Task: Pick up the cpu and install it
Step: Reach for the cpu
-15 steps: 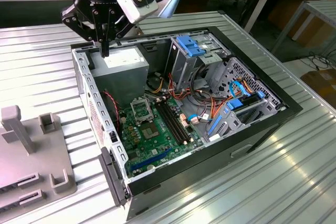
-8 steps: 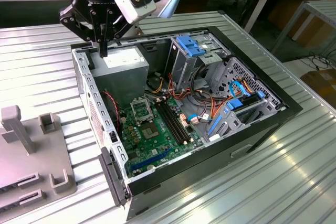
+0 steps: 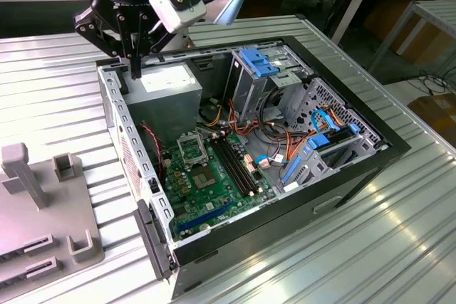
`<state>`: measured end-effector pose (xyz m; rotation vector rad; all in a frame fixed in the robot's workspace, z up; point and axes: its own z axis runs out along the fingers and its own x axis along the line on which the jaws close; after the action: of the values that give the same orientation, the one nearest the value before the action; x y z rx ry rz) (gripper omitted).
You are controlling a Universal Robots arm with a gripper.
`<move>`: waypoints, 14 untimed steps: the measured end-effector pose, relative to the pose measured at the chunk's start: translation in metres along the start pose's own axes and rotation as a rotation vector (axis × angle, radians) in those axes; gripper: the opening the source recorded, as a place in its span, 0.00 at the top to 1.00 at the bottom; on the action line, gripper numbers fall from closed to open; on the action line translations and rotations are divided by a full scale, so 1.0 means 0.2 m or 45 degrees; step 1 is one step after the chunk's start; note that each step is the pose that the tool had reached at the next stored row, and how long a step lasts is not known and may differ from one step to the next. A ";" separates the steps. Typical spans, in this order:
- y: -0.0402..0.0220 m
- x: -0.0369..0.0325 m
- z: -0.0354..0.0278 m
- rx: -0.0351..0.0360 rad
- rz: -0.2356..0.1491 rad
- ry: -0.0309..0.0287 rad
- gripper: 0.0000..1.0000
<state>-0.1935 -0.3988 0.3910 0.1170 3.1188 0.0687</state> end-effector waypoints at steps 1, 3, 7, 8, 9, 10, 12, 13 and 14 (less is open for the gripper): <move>0.000 0.003 0.000 -0.0001 0.000 0.0000 0.89; -0.001 0.008 0.000 0.0001 0.000 0.0001 0.89; -0.002 0.022 0.000 0.0001 0.000 0.0000 0.89; -0.002 0.025 0.000 0.0000 0.000 0.0000 0.89; -0.002 0.028 0.000 0.0000 0.000 0.0000 0.89; -0.002 0.032 0.000 0.0000 0.000 0.0001 0.89; -0.003 0.038 0.000 -0.0001 0.000 0.0000 0.89; -0.003 0.041 0.000 -0.0001 0.000 0.0000 0.89; -0.003 0.044 0.000 -0.0001 0.000 0.0000 0.89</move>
<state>-0.2023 -0.3989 0.3908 0.1169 3.1188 0.0688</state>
